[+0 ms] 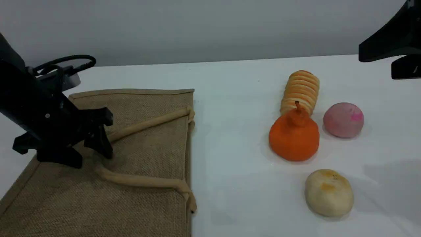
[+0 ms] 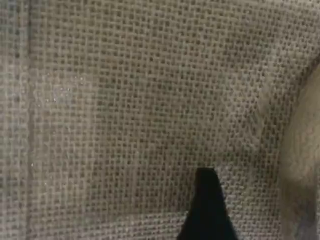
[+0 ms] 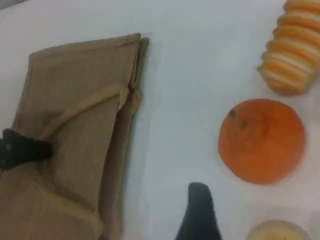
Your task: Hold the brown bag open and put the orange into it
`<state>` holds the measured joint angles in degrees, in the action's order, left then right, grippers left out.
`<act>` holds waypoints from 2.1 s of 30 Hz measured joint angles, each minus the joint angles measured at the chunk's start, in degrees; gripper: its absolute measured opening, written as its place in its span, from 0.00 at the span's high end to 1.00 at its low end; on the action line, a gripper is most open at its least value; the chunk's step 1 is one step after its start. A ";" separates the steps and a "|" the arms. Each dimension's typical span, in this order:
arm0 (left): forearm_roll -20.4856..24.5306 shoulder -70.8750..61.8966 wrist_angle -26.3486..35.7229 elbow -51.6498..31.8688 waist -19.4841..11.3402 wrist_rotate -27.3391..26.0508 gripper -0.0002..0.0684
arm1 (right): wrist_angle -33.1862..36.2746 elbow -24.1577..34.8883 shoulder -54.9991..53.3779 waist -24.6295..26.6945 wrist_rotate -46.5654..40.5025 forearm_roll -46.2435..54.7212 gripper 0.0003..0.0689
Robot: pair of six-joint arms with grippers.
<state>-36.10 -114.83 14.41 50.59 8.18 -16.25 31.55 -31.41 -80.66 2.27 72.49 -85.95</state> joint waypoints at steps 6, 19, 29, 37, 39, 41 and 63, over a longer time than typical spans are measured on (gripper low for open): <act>0.00 0.00 -0.11 0.00 0.00 0.00 0.49 | 0.05 0.00 0.00 0.00 0.00 0.00 0.31; 0.00 0.65 -0.41 -0.05 0.00 0.00 0.87 | 0.72 0.00 0.00 0.00 0.00 -0.05 0.31; 0.24 11.34 12.18 4.38 0.00 -4.59 0.87 | 1.54 0.00 0.00 0.00 0.33 -0.20 0.31; 1.65 23.89 26.64 12.11 0.00 -4.83 0.87 | 1.36 0.00 -0.18 0.00 10.03 -9.60 0.31; 2.31 26.63 31.01 14.57 0.00 -4.83 0.87 | 1.49 0.00 -0.69 0.00 12.47 -12.50 0.31; 2.31 28.75 35.33 17.53 0.00 -4.83 0.87 | 1.51 0.00 -1.60 0.00 15.16 -14.11 0.31; 6.02 32.21 54.61 29.73 0.00 -4.22 0.87 | 2.99 -6.93 -19.37 -3.75 17.52 -14.02 0.31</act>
<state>-30.07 -82.62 69.02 80.32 8.18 -20.47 34.54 -38.33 -100.03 -1.49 90.01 -99.97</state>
